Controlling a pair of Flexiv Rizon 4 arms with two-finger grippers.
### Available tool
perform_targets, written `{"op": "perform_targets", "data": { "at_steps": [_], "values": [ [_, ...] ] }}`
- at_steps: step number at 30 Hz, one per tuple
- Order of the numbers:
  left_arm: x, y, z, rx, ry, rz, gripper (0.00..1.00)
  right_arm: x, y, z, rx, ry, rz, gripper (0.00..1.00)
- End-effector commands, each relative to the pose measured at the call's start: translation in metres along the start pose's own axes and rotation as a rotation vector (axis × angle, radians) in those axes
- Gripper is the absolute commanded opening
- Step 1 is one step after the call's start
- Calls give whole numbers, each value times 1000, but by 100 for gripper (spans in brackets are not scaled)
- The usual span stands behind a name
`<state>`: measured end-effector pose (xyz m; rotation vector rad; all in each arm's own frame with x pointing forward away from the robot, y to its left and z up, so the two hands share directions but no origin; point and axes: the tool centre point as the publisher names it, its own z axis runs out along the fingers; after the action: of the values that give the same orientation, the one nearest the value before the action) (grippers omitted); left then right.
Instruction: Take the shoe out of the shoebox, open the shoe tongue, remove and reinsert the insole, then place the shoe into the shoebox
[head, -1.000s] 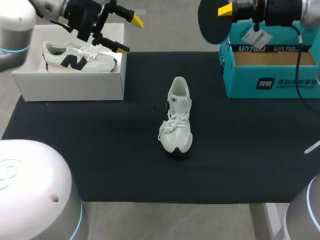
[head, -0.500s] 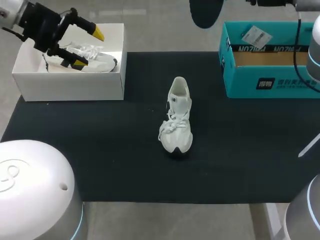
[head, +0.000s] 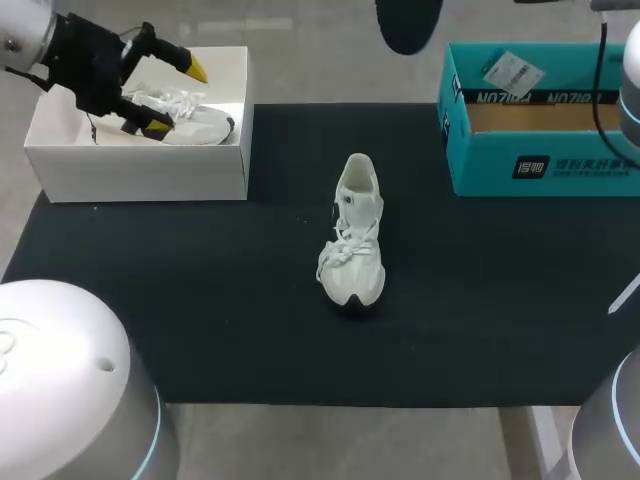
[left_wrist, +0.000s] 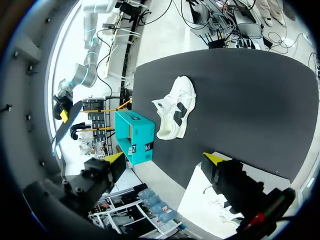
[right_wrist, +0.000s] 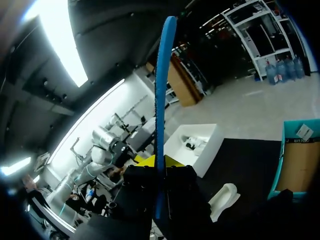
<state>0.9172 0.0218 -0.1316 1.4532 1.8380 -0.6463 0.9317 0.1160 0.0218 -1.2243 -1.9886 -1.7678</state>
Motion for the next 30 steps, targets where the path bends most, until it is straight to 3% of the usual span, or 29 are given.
{"op": "perform_targets", "data": {
  "at_steps": [1, 30],
  "values": [
    [1, -1, 6, -24, 12, -24, 100, 1, -3, -4, -3, -1, 3, 0],
    [1, -1, 6, -24, 12, -24, 100, 3, 0, -6, -38, 18, 6, 0]
  ]
}}
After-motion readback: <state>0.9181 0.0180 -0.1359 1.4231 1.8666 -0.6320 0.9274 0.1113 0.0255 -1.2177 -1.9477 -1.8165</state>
